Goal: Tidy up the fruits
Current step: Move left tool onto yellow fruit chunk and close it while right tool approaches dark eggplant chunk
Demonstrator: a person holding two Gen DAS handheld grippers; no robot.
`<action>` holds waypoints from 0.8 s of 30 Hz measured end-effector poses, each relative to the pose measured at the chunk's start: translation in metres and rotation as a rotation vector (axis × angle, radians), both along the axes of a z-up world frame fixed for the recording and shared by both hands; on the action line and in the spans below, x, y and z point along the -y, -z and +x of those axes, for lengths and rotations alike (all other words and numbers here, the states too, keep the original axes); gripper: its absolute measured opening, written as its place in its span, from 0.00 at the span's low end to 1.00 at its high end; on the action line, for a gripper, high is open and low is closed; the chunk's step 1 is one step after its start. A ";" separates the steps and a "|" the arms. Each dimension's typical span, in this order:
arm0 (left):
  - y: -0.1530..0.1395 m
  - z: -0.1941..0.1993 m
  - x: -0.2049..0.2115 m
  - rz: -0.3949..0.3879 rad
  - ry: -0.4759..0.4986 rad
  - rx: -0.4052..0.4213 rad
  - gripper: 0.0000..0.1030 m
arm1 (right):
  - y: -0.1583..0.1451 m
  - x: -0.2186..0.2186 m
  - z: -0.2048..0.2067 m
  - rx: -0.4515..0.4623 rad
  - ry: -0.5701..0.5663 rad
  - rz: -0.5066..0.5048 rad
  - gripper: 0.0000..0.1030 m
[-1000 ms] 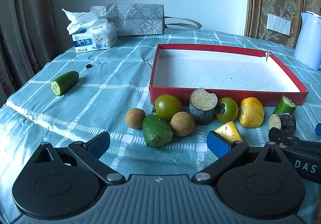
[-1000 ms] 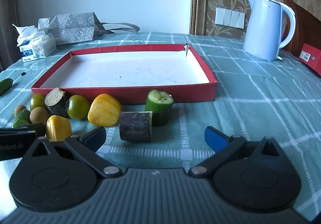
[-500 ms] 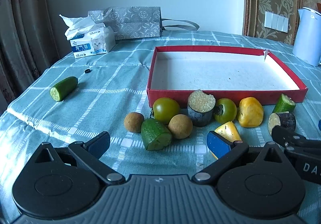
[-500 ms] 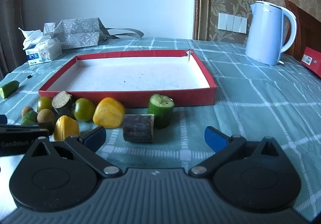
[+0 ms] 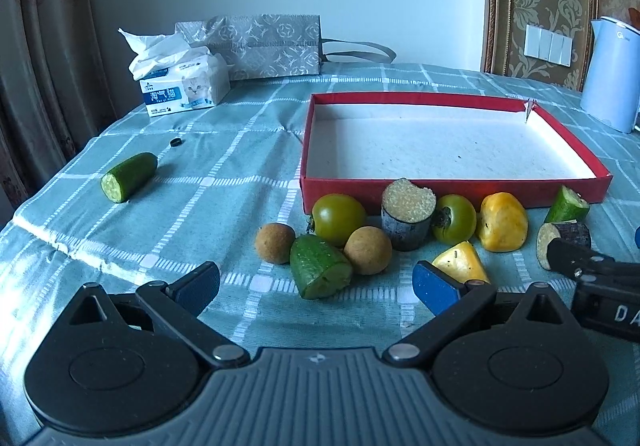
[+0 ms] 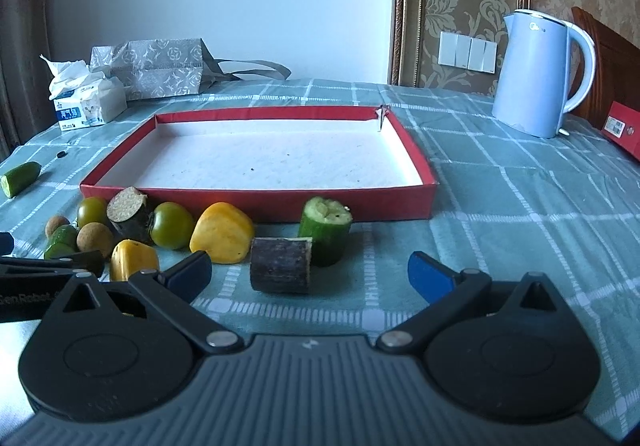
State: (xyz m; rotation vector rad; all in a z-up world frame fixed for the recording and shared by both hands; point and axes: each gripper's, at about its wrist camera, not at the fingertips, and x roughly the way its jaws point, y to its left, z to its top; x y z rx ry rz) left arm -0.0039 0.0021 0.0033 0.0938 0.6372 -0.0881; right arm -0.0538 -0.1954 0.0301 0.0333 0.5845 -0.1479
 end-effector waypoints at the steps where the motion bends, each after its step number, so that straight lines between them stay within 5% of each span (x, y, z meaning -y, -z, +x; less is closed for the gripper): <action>1: 0.000 0.000 0.000 0.001 0.001 0.001 1.00 | 0.000 0.001 -0.001 0.003 0.001 0.002 1.00; 24: -0.006 -0.006 0.014 0.002 0.036 0.023 1.00 | -0.006 0.027 -0.007 0.037 0.064 -0.010 1.00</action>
